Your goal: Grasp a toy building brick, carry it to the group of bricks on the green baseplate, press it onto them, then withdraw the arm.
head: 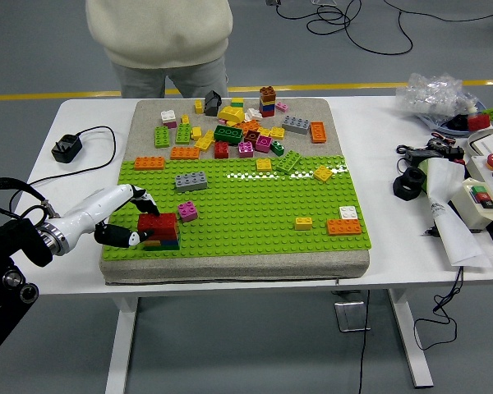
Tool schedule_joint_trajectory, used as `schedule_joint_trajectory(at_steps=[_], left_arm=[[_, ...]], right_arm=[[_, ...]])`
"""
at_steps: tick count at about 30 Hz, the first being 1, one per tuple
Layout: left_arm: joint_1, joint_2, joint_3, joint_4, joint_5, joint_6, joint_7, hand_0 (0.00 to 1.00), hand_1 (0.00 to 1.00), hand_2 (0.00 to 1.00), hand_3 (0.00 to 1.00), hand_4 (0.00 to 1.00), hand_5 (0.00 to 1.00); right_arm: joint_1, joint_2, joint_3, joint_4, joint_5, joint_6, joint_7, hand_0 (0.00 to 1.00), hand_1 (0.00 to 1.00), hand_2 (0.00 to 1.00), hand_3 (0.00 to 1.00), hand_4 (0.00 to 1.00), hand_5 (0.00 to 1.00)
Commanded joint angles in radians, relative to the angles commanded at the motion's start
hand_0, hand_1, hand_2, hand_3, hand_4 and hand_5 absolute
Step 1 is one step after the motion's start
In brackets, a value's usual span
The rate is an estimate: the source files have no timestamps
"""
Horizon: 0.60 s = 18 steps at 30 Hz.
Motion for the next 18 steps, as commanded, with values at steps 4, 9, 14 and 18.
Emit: schedule_joint_trajectory(at_steps=[4, 9, 14, 18], left_arm=[[0.000, -0.001, -0.001, 0.002, 0.000, 0.000, -0.001, 0.814, 0.656, 0.565, 0.562, 0.726, 0.002], [-0.001, -0.002, -0.003, 0.004, 0.001, -0.002, -0.002, 0.814, 0.656, 0.565, 0.562, 0.726, 0.002], [-0.002, -0.002, -0.004, 0.005, 0.000, -0.002, -0.002, 0.818, 0.663, 0.572, 0.570, 0.734, 0.005], [-0.002, -0.002, -0.005, 0.005, -0.003, -0.002, -0.003, 0.821, 0.672, 0.575, 0.581, 0.742, 0.012]], right_arm=[[0.000, 0.000, 0.000, 0.000, 0.001, 0.000, 0.000, 0.766, 0.713, 0.765, 0.761, 0.963, 0.699], [0.001, 0.000, 0.000, 0.000, 0.002, 0.000, 0.001, 0.766, 0.713, 0.765, 0.761, 0.963, 0.699], [0.001, 0.000, -0.001, 0.000, 0.003, 0.001, 0.001, 0.767, 0.712, 0.765, 0.761, 0.963, 0.700], [0.000, 0.001, -0.002, 0.000, 0.003, 0.003, 0.001, 0.767, 0.713, 0.765, 0.761, 0.963, 0.699]])
